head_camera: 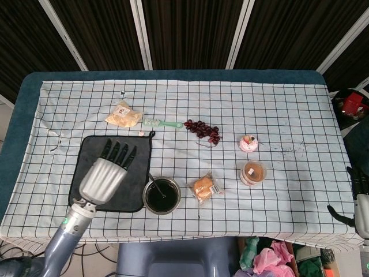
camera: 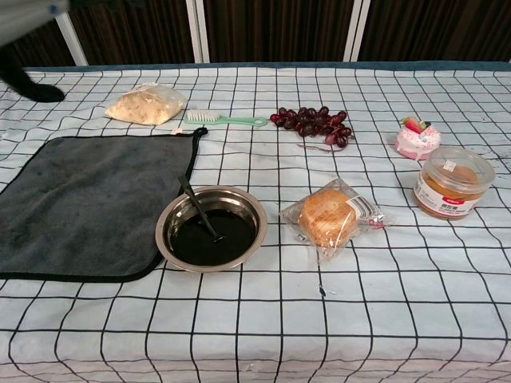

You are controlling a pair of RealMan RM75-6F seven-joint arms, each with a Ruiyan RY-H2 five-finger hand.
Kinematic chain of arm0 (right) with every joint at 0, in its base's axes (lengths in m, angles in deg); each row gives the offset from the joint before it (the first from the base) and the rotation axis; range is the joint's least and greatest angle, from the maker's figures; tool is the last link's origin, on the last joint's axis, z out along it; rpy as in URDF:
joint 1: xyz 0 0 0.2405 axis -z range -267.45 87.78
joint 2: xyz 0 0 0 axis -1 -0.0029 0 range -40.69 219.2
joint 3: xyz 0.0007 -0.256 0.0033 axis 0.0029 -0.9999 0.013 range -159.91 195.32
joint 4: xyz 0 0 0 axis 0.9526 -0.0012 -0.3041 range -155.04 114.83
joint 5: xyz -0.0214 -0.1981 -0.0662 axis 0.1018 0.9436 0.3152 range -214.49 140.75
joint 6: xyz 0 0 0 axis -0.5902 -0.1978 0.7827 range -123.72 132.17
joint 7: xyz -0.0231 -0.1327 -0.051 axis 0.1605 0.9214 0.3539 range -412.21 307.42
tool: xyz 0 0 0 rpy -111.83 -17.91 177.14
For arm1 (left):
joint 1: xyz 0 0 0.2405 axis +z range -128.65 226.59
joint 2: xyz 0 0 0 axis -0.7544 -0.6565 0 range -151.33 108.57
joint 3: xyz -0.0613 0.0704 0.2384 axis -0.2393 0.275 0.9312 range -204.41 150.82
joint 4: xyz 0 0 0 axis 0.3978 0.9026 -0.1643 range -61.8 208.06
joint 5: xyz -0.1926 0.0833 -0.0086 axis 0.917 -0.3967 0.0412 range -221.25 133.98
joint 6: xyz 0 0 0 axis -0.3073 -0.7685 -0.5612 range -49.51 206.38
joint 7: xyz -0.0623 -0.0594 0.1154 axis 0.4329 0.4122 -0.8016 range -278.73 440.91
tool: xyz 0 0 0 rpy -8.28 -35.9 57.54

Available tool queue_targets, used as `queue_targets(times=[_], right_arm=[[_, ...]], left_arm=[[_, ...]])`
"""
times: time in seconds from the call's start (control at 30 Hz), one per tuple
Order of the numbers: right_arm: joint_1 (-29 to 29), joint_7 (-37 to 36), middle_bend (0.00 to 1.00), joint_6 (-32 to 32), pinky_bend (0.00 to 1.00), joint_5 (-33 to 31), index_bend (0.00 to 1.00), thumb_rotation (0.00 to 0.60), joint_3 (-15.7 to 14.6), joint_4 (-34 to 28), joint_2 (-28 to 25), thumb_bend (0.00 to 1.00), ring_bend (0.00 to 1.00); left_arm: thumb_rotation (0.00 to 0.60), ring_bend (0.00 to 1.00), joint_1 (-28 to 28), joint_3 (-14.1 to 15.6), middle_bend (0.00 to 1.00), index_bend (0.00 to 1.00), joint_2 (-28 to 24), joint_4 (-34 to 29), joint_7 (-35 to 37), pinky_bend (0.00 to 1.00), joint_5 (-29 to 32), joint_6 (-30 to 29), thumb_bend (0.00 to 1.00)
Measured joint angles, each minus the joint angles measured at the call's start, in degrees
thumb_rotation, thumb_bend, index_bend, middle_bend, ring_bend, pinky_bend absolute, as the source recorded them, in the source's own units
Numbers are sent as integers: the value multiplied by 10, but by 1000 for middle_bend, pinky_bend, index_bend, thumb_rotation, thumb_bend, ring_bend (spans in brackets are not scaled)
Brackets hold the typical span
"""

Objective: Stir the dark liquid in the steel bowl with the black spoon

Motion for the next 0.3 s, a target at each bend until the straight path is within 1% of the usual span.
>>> queue_targets(times=[0.07,0.1,0.17,0.2,0.27,0.3], right_arm=[[-1,2,8,0,217,2,33,600,0,1,1,114,61],[-1,3,8,-1,217,4,33,600,0,2,1,114,61],[-1,6,9,-1,217,6,33,600,-1,4,2,114,61],[-2,8,8,-1,217,7,33,600,-2,5,3,114,61],[-3,13,8,-1,217,11,33,600,-3,7,4,115,61],[-4,14,8,-1,217,12,32,600,-3,7,5,114,61]], left_arm=[[600,120,20,15,176,149,-26,-1,72,114,-9,-7,102],[600,109,33,25,167,147,-42,-1,123,104,-15,-11,102],[600,77,51,40,141,141,-67,3,202,77,-26,-14,102],[600,61,64,51,128,139,-84,8,256,63,-34,-17,102],[600,54,87,68,119,137,-106,22,337,49,-47,-23,102],[600,54,103,78,118,136,-119,36,389,48,-58,-27,102]])
